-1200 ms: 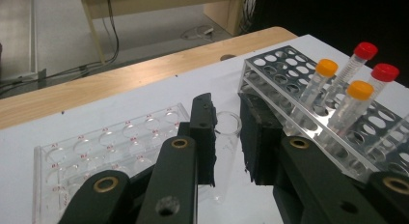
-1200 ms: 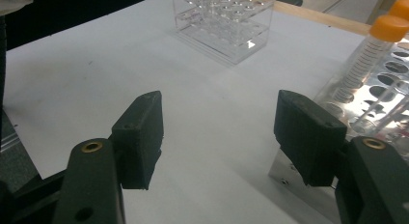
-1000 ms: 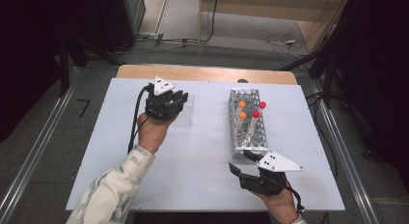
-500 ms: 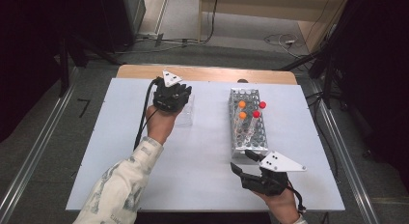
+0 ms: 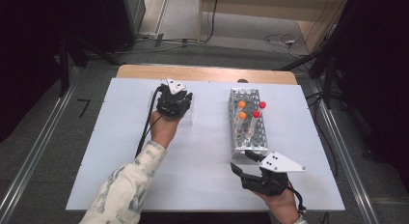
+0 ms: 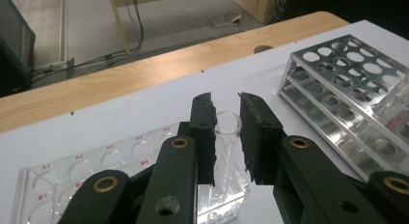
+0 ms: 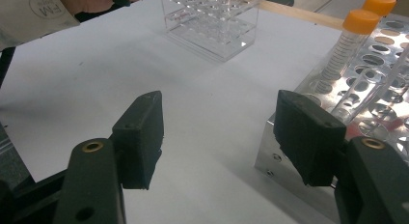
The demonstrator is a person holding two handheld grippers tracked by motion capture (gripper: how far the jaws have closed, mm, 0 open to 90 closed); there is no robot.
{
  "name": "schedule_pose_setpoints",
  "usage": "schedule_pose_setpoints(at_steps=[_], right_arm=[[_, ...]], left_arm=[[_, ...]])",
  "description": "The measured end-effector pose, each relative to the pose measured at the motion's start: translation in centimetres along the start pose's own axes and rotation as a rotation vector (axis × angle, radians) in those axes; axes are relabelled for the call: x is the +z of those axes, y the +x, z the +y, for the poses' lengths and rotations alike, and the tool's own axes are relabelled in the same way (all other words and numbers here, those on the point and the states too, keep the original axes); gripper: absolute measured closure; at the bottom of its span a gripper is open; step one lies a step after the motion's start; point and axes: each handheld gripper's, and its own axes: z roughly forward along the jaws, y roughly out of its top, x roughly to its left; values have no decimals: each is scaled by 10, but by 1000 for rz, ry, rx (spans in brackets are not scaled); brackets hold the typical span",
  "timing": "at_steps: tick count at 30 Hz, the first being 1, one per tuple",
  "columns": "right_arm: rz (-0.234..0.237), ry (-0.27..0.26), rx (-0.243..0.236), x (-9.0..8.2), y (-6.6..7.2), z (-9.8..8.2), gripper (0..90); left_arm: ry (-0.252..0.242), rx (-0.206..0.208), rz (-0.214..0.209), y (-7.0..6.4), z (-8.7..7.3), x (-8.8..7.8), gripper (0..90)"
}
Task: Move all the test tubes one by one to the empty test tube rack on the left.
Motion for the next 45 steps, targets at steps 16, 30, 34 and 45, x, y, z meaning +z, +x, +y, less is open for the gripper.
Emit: schedule_pose_setpoints(at_steps=[16,30,34,45], right_arm=[[-1,5,5,1,0,-1,335],[-1,5,7,1,0,-1,336],[1,6,9,2,0,-2,336],[2,2,9,1,0,-2,341]], left_arm=[[43,-19,-13,2,-18,11,749],[-116,-13,-16,-4,-11,-34,571],[-155,16,-1,-14,-24,-47,707],[35,33,-28,-30,-67,-10,900]])
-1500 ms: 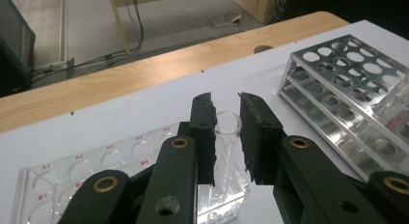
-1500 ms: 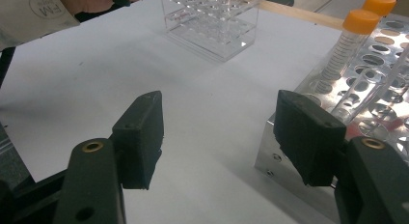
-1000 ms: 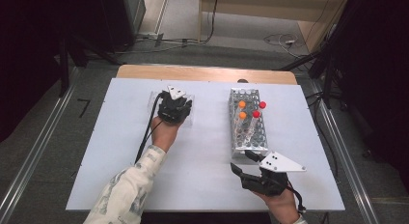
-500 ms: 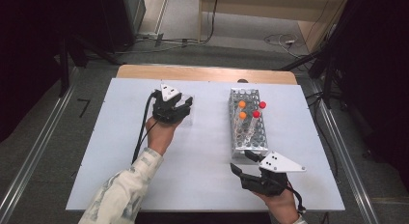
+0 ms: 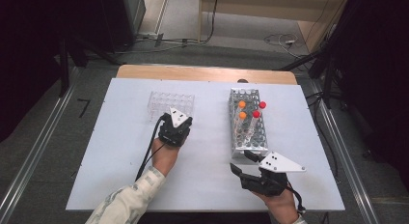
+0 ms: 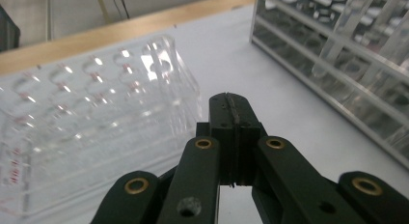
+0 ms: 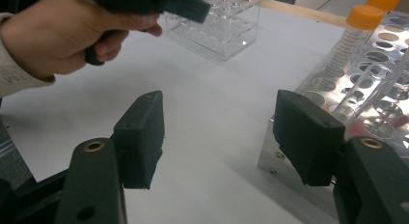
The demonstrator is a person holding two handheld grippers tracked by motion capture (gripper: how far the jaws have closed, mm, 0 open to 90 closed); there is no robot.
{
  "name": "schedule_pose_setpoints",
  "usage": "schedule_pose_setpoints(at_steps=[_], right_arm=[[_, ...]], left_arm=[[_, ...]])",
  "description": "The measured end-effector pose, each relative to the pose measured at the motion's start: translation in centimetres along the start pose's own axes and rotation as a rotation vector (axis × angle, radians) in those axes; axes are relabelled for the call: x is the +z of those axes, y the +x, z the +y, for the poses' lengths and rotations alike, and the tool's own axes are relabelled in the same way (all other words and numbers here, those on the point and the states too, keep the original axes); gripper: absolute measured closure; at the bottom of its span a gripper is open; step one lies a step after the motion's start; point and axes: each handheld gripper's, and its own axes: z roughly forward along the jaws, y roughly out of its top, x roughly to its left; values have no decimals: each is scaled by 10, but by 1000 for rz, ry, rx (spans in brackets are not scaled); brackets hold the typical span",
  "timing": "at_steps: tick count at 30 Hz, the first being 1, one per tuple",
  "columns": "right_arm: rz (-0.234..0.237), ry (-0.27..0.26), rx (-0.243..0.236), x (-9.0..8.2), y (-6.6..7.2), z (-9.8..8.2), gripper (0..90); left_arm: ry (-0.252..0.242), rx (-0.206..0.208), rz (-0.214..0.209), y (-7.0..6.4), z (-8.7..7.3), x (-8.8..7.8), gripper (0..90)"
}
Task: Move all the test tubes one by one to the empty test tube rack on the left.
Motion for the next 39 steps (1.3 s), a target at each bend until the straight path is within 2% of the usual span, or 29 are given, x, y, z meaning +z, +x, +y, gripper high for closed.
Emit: schedule_pose_setpoints(at_steps=[6,8,11,15,27,30,34,36,37,38,39], right_arm=[[3,-2,3,0,-1,0,342],[4,-2,4,-1,-1,0,342],[3,-2,6,-1,-1,0,342],[4,-1,3,0,-1,-1,343],[5,-3,4,-1,-1,-1,346],[3,-5,8,-1,-1,-1,346],[1,-5,6,-2,-2,-1,346],[-3,-4,9,-2,-3,-1,346],[-7,-4,12,-2,-3,-2,345],[-7,-4,12,-2,-3,-2,345],[-8,-4,14,-2,-3,-2,345]], left_arm=[[47,-43,40,4,-4,21,900],[51,-59,52,7,-5,26,900],[48,-81,47,9,-5,29,900],[51,-76,40,8,-4,32,900],[44,-89,54,8,0,40,900],[41,-90,27,6,1,35,900],[32,-85,-23,1,1,19,873],[29,-87,-57,0,1,9,810],[30,-91,-77,0,1,3,717],[30,-94,-86,0,1,-1,717],[33,-84,-89,-1,0,-8,632]])
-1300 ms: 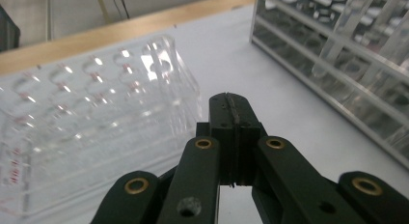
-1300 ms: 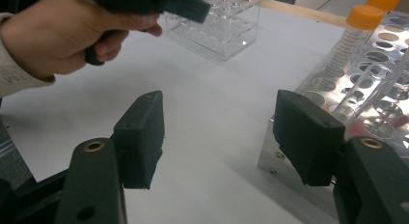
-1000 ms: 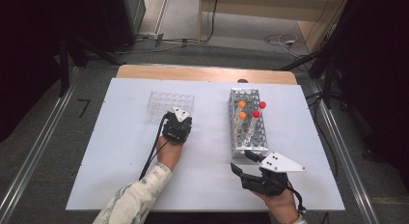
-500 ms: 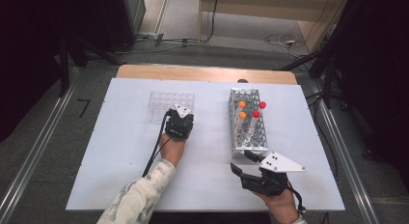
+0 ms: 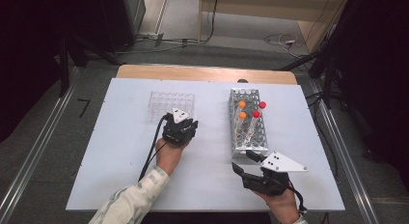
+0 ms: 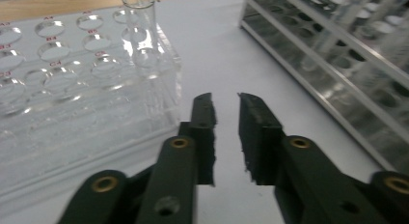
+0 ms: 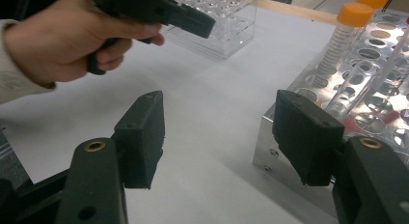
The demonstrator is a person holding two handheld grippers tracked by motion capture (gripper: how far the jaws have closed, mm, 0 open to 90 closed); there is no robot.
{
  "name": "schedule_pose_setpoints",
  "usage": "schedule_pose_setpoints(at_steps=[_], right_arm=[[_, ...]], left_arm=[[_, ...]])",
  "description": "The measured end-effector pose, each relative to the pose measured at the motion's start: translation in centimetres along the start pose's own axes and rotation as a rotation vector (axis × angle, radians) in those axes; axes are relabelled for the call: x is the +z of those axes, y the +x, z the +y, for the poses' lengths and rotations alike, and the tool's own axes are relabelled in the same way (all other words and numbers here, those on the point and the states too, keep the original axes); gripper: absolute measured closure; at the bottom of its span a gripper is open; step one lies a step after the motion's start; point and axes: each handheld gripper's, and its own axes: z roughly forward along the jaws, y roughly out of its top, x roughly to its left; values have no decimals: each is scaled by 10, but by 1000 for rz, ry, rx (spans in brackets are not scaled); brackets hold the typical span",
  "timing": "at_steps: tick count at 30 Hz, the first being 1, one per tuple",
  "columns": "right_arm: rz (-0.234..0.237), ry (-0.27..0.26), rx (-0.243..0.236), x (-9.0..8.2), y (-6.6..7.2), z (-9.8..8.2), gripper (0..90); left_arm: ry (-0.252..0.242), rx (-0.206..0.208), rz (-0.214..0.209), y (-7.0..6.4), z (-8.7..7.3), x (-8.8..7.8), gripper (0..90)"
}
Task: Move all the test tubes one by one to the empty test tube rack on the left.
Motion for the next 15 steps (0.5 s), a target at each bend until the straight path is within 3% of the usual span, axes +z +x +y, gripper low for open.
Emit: schedule_pose_setpoints(at_steps=[5,9,15], right_arm=[[-34,-1,10,0,-5,-1,344],[-70,-1,24,3,-13,-3,344],[-120,2,59,8,-28,-5,349]], left_arm=[[11,18,37,-3,-8,-29,201],[-7,-7,27,5,-18,-52,168],[-32,-43,56,25,-39,-85,164]])
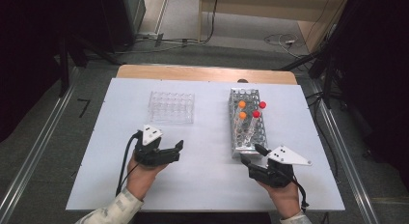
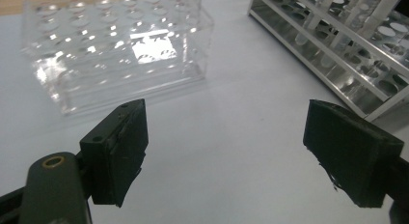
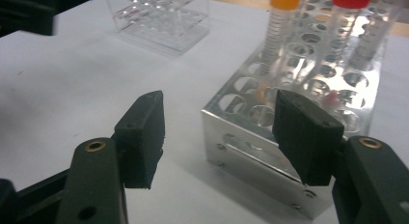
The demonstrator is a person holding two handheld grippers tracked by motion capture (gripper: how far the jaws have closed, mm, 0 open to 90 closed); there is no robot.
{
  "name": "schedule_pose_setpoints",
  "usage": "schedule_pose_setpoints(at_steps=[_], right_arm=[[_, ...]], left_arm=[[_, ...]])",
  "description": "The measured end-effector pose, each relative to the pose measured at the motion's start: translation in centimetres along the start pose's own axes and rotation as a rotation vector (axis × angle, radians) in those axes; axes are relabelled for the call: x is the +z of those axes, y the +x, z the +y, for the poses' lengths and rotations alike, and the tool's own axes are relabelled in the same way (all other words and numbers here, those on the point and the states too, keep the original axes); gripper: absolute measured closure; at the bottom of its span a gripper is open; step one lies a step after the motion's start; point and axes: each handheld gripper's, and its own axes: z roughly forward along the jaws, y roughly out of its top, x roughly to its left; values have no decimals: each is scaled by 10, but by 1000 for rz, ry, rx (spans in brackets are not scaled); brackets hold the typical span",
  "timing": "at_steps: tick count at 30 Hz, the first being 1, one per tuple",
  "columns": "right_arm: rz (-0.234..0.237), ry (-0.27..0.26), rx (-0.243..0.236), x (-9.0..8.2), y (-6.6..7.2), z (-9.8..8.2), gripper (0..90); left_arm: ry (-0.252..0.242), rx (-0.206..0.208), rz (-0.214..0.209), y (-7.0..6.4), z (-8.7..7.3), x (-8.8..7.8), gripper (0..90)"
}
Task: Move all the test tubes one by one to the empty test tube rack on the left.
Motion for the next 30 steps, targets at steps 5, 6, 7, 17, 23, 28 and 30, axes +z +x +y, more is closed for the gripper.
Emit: schedule_pose_setpoints(at_steps=[5,6,7,17,23,28,30], right_arm=[[-48,0,27,9,-11,1,392],[-63,-4,36,14,-16,2,439],[-63,-4,36,14,-16,2,439],[-108,-24,55,36,-27,5,616],[-108,-21,59,41,-28,5,648],[-110,-16,65,47,-30,5,685],[-111,-15,65,48,-30,5,702]], left_arm=[[-21,-68,-5,15,-11,-17,164],[-30,-68,1,17,-12,-20,163],[-37,-65,4,17,-13,-22,163],[-53,-45,23,15,-17,-23,164],[-49,-42,21,14,-17,-21,164],[-50,-38,21,13,-17,-22,165],[-50,-37,22,13,-17,-22,165]])
